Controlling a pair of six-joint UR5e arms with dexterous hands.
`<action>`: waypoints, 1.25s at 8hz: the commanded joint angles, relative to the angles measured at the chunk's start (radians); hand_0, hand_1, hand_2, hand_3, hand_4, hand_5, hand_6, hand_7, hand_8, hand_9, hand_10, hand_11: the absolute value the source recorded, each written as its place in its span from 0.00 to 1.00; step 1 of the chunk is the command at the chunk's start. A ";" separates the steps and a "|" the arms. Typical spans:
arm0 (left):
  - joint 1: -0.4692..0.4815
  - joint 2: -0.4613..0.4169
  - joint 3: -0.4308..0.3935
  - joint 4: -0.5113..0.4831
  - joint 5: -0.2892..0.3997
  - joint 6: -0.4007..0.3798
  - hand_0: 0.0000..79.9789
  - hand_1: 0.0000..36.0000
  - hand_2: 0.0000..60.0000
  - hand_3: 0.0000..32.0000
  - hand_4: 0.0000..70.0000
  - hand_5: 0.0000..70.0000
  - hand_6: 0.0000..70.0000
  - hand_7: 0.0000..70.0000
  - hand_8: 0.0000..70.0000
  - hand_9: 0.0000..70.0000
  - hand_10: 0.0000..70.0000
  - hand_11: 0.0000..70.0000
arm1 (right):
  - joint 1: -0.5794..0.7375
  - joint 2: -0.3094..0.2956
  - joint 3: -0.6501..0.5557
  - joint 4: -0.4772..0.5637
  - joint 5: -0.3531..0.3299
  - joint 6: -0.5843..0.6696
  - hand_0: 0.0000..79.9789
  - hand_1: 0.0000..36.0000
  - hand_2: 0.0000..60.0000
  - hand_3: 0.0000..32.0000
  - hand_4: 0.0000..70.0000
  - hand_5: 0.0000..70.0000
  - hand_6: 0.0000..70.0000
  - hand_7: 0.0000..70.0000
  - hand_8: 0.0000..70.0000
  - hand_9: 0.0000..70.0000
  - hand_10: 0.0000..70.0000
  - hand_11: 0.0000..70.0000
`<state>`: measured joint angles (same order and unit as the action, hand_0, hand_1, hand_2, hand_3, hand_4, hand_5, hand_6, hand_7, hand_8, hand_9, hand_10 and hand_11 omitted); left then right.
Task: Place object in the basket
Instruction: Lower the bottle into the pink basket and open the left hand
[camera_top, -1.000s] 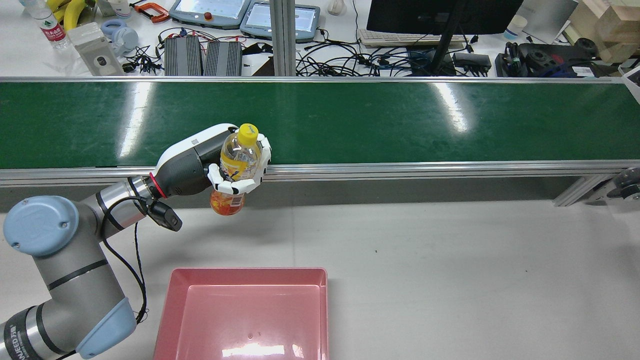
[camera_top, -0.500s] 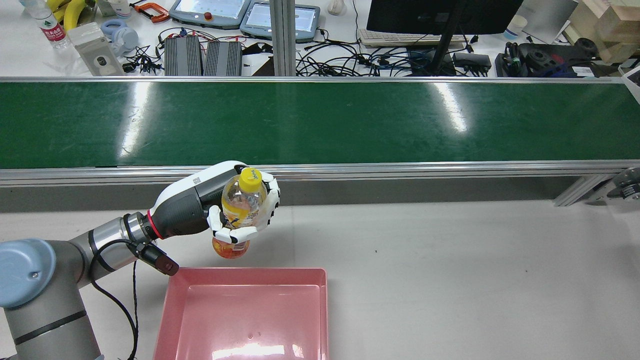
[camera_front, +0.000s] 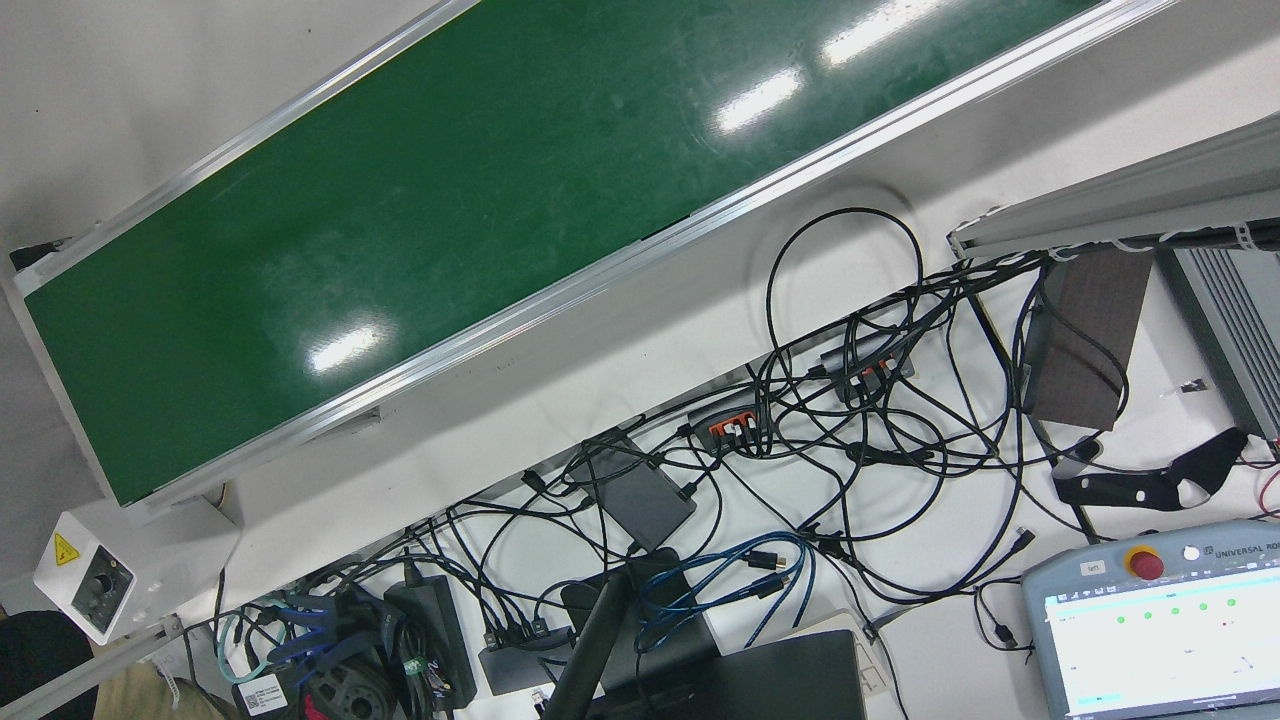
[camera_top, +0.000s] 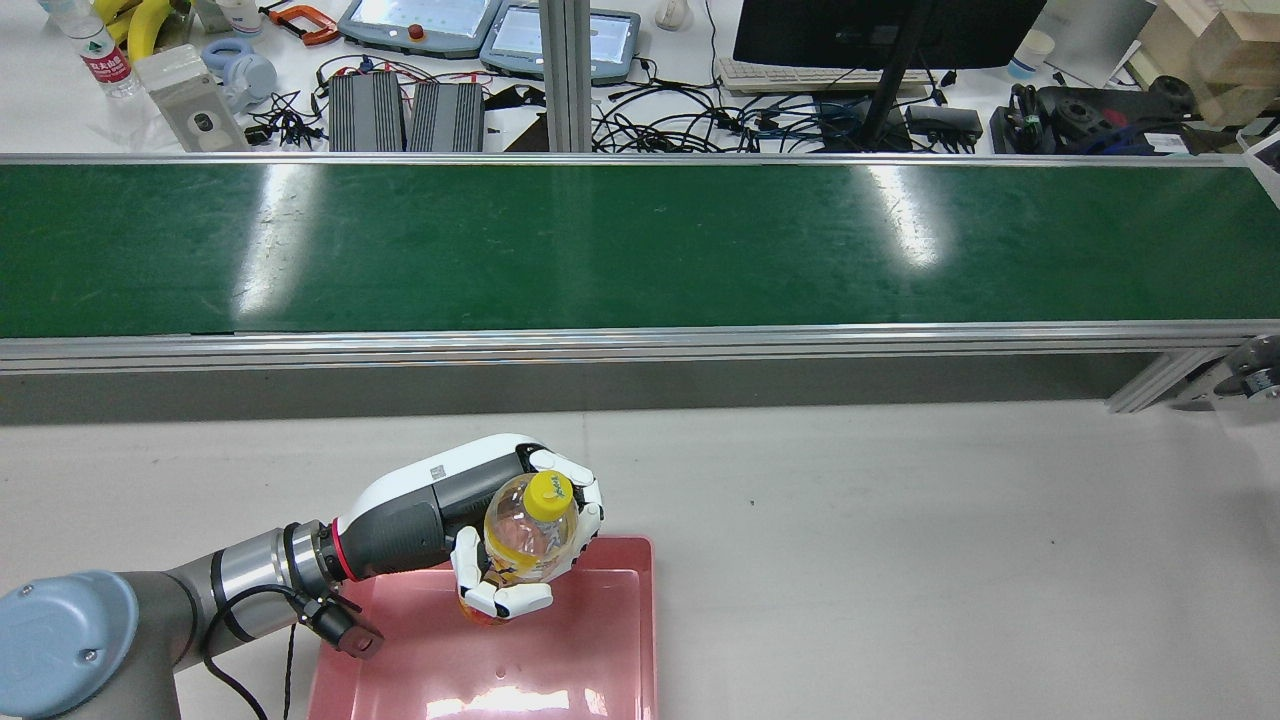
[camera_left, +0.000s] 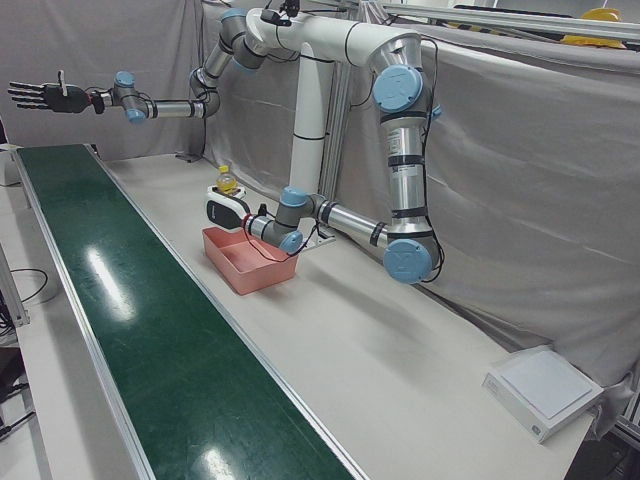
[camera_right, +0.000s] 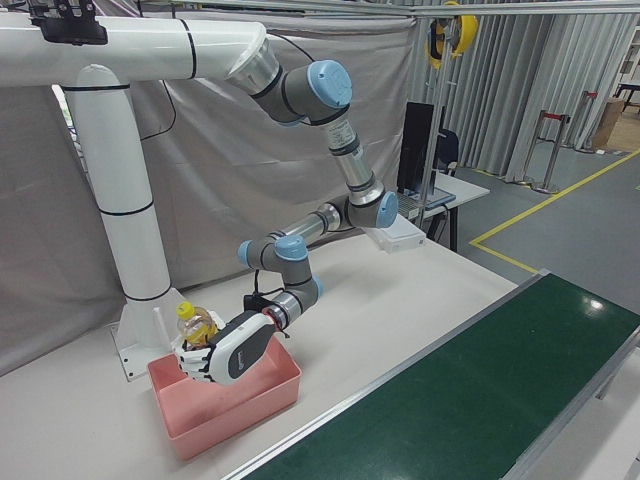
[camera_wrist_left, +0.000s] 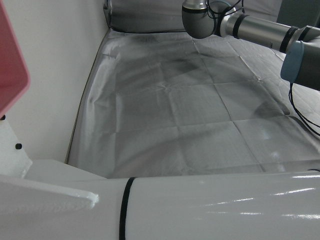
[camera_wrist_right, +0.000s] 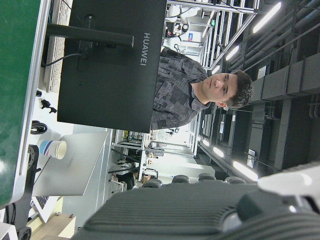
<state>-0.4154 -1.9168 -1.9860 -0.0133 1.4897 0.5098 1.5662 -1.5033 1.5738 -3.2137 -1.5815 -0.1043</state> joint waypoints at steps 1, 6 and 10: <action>0.021 0.054 -0.007 -0.064 0.000 0.004 0.68 0.22 0.00 0.00 0.89 0.73 0.49 0.93 0.58 0.80 0.73 1.00 | 0.000 0.000 0.000 0.000 0.000 0.000 0.00 0.00 0.00 0.00 0.00 0.00 0.00 0.00 0.00 0.00 0.00 0.00; 0.073 0.183 -0.011 -0.231 -0.002 0.026 0.67 0.22 0.00 0.14 0.07 0.08 0.00 0.10 0.07 0.04 0.00 0.00 | 0.000 0.000 0.000 0.000 0.000 0.000 0.00 0.00 0.00 0.00 0.00 0.00 0.00 0.00 0.00 0.00 0.00 0.00; 0.067 0.183 -0.030 -0.228 -0.003 0.016 0.68 0.22 0.00 0.07 0.07 0.07 0.00 0.07 0.04 0.00 0.00 0.00 | 0.000 0.000 0.000 0.000 0.000 0.000 0.00 0.00 0.00 0.00 0.00 0.00 0.00 0.00 0.00 0.00 0.00 0.00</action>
<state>-0.3434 -1.7338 -2.0063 -0.2422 1.4880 0.5341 1.5662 -1.5033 1.5738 -3.2137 -1.5815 -0.1043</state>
